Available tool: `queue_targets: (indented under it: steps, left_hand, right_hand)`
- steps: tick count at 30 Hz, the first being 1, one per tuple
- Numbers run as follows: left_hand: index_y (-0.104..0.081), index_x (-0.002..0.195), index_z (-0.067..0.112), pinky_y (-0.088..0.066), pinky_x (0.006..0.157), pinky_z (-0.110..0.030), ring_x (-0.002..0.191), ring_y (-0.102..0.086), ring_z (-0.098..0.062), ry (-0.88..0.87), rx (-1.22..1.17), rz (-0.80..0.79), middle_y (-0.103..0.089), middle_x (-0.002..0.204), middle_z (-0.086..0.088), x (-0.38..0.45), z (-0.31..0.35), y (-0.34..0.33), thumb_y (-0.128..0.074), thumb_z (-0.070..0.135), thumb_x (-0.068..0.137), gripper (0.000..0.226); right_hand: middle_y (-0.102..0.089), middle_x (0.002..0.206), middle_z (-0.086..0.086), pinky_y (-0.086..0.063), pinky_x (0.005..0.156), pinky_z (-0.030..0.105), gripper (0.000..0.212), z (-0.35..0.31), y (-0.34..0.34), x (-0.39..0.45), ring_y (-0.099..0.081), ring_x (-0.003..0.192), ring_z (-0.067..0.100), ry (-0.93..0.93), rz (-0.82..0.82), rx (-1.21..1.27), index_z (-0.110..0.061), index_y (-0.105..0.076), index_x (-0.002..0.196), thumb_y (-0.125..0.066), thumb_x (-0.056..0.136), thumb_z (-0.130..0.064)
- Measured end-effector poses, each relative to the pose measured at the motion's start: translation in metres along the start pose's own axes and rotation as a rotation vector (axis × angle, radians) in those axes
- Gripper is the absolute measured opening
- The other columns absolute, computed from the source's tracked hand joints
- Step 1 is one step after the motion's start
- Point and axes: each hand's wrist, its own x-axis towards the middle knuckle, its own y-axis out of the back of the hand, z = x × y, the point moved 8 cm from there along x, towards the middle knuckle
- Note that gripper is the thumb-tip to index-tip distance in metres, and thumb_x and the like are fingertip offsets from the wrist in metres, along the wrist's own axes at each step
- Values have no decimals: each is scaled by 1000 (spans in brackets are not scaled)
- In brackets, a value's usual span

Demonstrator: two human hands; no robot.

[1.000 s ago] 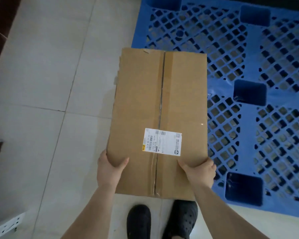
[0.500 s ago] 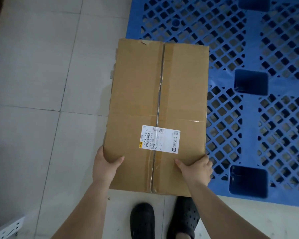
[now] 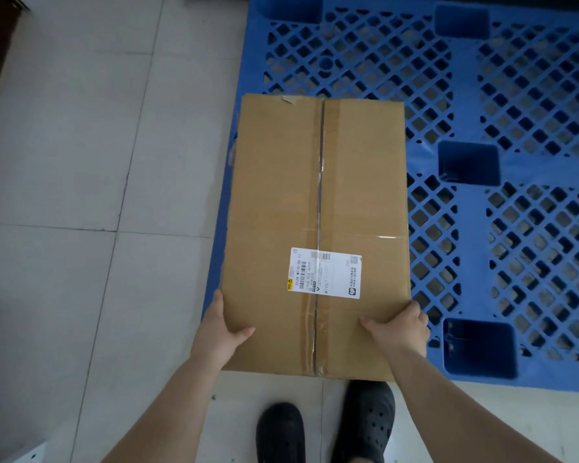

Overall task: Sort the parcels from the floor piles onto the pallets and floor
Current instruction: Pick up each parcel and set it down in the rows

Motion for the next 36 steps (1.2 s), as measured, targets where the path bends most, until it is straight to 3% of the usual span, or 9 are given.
queue_targets:
  steps: [5,10,13,17,23,27,30,36]
  left_hand:
    - [-5,153,24,-39,106,-42,136,-39,-23,61,26,40,-31,153,1,-8,14,4,-73,33,81,100]
    - [-12,152,22,-41,103,-46,134,-39,-28,54,117,94,-32,151,-4,-61,65,41,-69,48,79,96]
    - [-28,147,19,-42,100,-37,127,-45,-26,-18,240,12,-43,141,-5,-122,112,82,-64,48,83,79]
    - [-38,141,17,-42,99,-37,125,-47,-26,-136,312,66,-45,140,-7,-225,194,158,-63,46,84,68]
    - [-47,133,18,-45,89,-33,113,-55,-23,-448,366,96,-53,130,-3,-368,338,188,-59,43,88,53]
    - [-49,130,19,-43,69,-30,92,-56,-19,-670,493,87,-56,121,-2,-466,435,139,-54,43,92,45]
    - [-50,127,18,-47,69,-32,86,-59,-19,-783,618,36,-57,111,-2,-526,488,66,-51,45,94,42]
    - [-50,120,22,-47,72,-33,85,-57,-18,-988,773,-53,-55,106,2,-666,542,-119,-47,48,94,36]
  right_hand:
    - [-28,148,12,-42,101,48,102,1,11,-11,-36,132,32,5,-137,-102,-6,-16,147,-77,72,-37]
    - [-38,141,8,-44,98,42,72,-37,59,-73,-38,129,26,197,-208,-298,-12,-32,140,-63,82,-42]
    - [-40,142,5,-48,93,39,67,-69,130,-132,-42,127,25,341,-171,-395,-15,-31,144,-57,89,-43]
    - [-48,138,3,-52,88,40,56,-99,258,-218,-52,117,23,486,-63,-438,-18,-41,139,-55,91,-42]
    - [-55,130,3,-54,84,39,51,-77,442,-320,-59,107,24,551,158,-366,-18,-47,136,-55,93,-44]
    - [-60,121,5,-56,77,39,45,2,553,-349,-62,96,24,446,325,-311,-16,-51,130,-54,93,-42]
    - [-59,123,3,-53,73,33,44,77,614,-358,-62,101,23,371,410,-252,-18,-49,131,-53,94,-41]
    - [-57,126,4,-46,83,31,47,259,696,-357,-54,115,26,209,493,-134,-20,-52,127,-56,89,-47]
